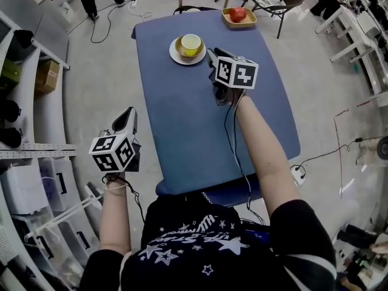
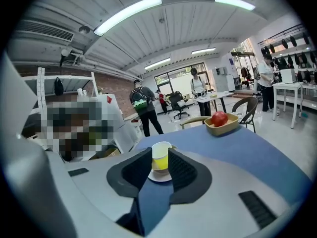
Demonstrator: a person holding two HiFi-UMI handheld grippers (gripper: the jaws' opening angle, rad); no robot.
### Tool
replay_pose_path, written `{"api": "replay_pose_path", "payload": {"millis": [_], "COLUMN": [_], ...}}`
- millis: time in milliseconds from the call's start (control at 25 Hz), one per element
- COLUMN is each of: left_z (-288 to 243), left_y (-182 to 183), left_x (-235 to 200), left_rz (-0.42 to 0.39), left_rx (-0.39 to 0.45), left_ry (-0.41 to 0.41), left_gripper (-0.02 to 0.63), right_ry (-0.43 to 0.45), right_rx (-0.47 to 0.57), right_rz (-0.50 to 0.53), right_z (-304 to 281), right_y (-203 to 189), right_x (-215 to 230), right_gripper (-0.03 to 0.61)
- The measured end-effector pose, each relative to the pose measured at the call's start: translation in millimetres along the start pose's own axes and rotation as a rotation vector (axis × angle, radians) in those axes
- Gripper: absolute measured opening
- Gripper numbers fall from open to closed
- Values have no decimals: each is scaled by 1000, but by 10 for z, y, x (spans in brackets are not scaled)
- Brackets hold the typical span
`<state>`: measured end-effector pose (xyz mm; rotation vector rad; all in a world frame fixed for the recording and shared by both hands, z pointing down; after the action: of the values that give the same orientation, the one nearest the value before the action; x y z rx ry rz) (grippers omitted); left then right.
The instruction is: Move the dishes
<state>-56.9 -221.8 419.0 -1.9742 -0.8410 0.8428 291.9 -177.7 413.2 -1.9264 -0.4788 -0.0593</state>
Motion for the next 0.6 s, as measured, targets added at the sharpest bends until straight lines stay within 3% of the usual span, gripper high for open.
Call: {"api": "replay_pose_path", "payload": {"millis": [160, 600], "left_z": [-209, -968], "left_y": [62, 226], "left_x": [-70, -676], "left_rz": [-1, -31], "left_rx": [-6, -50], "left_ry": [-6, -123], "left_gripper": [20, 20], "right_ry": [-7, -90], "right_rx": [-24, -76], "right_rz": [-40, -116], "right_z": [-270, -861], "right_y": [-25, -71], "right_x": [54, 18], "right_gripper": [92, 107]}}
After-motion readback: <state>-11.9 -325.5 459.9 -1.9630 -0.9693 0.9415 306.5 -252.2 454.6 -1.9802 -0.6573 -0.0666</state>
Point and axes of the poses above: the fingertips, and each gripper's own axes: z backward along the fingers, x to its right, y out of its top, the point moved 6 cm from there along z, backward along the fingers, and after that the axes turned 1 degree about z, right-handed, at the moved point
